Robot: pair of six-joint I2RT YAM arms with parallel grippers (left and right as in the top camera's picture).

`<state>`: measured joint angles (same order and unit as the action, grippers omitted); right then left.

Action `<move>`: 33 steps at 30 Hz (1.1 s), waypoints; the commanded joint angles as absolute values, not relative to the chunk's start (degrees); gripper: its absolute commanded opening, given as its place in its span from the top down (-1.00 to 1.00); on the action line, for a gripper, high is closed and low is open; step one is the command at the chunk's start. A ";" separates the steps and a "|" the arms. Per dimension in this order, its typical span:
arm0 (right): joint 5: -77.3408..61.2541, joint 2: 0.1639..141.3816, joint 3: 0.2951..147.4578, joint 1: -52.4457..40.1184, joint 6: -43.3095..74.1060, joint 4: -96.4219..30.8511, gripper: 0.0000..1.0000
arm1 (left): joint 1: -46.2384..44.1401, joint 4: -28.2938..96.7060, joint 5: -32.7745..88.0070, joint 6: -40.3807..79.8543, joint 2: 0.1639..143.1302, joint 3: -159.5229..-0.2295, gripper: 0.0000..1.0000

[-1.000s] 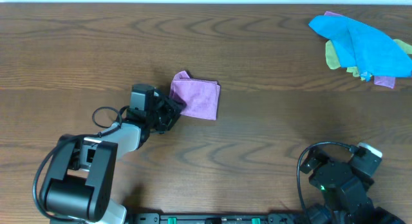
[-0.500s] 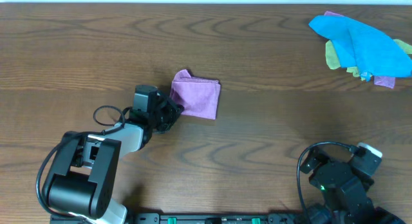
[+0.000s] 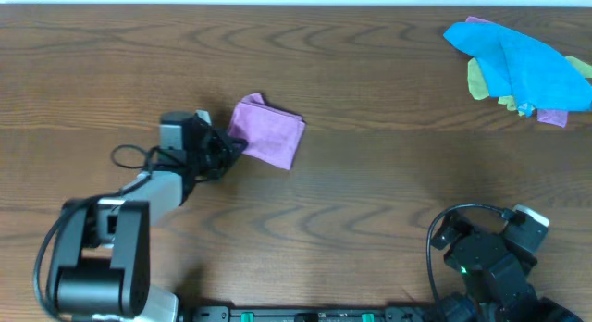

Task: Fold the cloth
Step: 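Drag the folded square with the left gripper to the table's left side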

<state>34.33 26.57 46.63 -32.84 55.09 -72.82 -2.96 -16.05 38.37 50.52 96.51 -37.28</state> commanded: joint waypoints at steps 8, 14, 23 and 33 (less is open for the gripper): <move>35.29 26.41 46.35 -32.58 55.90 -72.86 -0.98 | 8.01 3.88 40.53 35.20 84.55 -42.63 0.88; 35.29 26.41 46.35 -32.58 55.90 -72.86 -0.99 | 16.27 13.80 40.66 28.51 81.21 -43.44 0.88; 35.29 26.41 46.35 -32.58 55.90 -72.86 -0.99 | 25.52 23.51 40.49 18.59 80.86 -45.63 0.88; 35.29 26.41 46.35 -32.58 55.90 -72.86 -0.98 | 36.45 25.02 40.32 15.92 80.86 -46.35 0.88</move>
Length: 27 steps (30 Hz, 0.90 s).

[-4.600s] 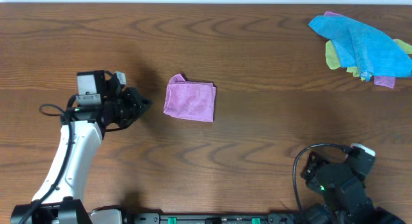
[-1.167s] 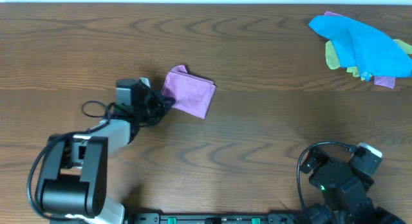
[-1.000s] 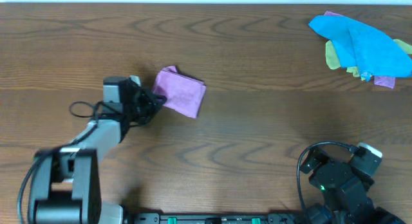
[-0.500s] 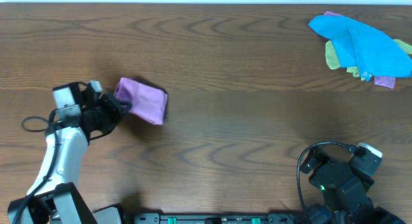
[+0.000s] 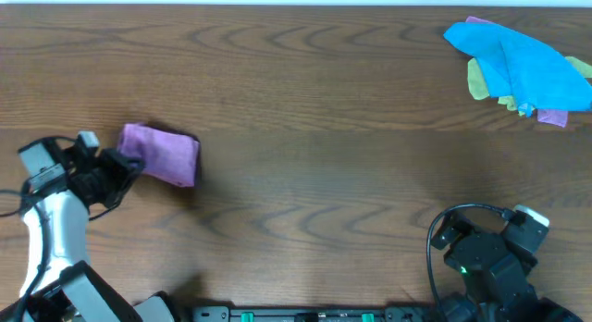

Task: Fold the cloth
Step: 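Drag the folded square with the left gripper to the table's left side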

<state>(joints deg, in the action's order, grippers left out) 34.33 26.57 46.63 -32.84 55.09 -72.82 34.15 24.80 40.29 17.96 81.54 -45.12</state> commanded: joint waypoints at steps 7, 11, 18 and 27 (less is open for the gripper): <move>35.29 26.41 46.35 -32.58 55.90 -72.88 -0.98 | 42.28 24.58 40.05 15.35 80.88 -46.35 0.88; 35.29 26.41 46.35 -32.60 55.90 -72.88 -0.98 | 43.22 24.36 39.53 14.92 80.88 -46.35 0.88; 35.29 26.41 46.35 -32.58 55.92 -72.86 -0.98 | 44.31 24.40 37.06 14.28 80.88 -46.35 0.88; 35.29 26.41 46.35 -32.58 55.90 -72.88 -0.99 | 44.60 25.21 35.35 14.15 80.88 -46.35 0.41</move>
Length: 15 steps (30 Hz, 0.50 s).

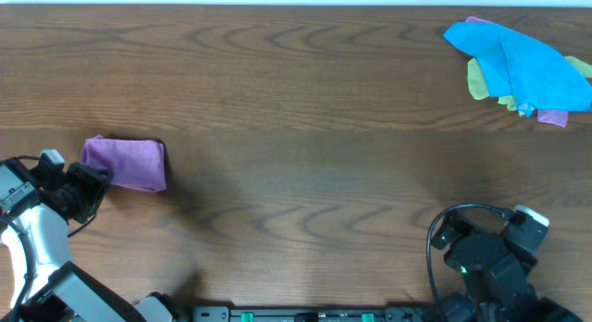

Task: Fold the cloth
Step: 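Drag the folded square with the left gripper to the table's left side, then open the left gripper, release the square, and pull back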

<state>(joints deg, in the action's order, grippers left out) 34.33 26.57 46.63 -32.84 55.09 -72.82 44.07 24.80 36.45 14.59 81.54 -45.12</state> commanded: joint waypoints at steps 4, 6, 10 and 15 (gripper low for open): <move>35.29 26.41 46.35 -32.58 55.90 -72.86 -0.98 | 45.17 25.74 35.33 14.20 80.88 -46.35 -0.22; 35.29 26.41 46.35 -32.60 55.92 -72.86 -0.98 | 45.84 26.39 35.40 14.39 80.86 -46.35 -0.43; 35.29 26.41 46.35 -32.58 55.90 -72.88 -0.99 | 46.83 28.14 35.46 14.85 80.86 -46.35 -0.75; 35.29 26.41 46.35 -32.58 55.90 -72.88 -0.99 | 47.33 31.66 37.60 15.00 80.09 -46.37 -0.91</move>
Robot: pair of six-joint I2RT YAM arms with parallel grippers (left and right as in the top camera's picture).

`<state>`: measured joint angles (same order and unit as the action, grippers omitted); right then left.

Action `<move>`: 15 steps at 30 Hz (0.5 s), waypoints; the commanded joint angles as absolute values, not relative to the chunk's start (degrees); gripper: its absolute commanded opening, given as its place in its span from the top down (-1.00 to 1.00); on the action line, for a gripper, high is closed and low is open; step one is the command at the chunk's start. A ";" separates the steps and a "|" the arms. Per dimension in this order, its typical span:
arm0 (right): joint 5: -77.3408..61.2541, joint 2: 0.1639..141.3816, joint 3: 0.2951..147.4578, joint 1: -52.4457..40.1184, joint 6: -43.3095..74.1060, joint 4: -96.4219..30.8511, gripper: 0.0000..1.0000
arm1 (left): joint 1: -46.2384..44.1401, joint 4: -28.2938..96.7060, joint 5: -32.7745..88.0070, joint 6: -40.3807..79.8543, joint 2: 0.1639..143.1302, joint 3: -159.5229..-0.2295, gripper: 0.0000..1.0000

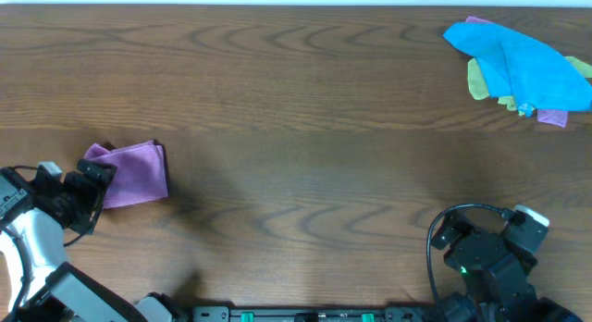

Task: Fold the cloth
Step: 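Open the left gripper, release the square, and pull back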

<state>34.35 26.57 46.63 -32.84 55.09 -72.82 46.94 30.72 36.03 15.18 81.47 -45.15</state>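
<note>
A small folded purple cloth [134, 172] lies at the far left of the wooden table [305, 109]. My left gripper [100, 177] reaches in from the left edge, and its fingers sit on the cloth's left edge, shut on it. The cloth's lower left corner is hidden under the fingers. My right arm [483, 257] rests folded at the bottom right, far from the cloth. Its fingers do not show clearly from above.
A pile of loose cloths [518, 68] lies at the back right corner, a blue one on top of yellow-green and purple ones. A black cable loops beside the right arm's base. The left arm's base stands at the bottom left.
The left gripper has shifted slightly toward the front with the purple cloth. The cloth now lies a little lower and is turned a bit. The right arm has not moved.
The left gripper first held the folded purple cloth left of the table's middle. At each later moment gripper and cloth were farther left, and now they are near the left edge. The right arm stayed folded throughout.
</note>
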 commanded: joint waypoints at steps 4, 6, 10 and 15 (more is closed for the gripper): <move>35.29 26.41 46.35 -32.58 55.90 -72.86 -0.98 | 47.33 33.15 40.75 15.00 76.51 -46.37 -0.90; 35.29 26.41 46.35 -32.58 55.90 -72.88 -0.99 | 47.31 33.41 42.72 15.46 73.45 -46.37 -0.91; 35.29 26.41 46.35 -32.58 55.90 -72.88 -0.98 | 47.22 33.43 51.20 18.13 64.88 -46.37 -0.91; 35.29 26.41 46.35 -32.58 55.92 -72.88 -0.99 | 47.13 33.43 63.09 18.26 59.88 -46.37 -0.91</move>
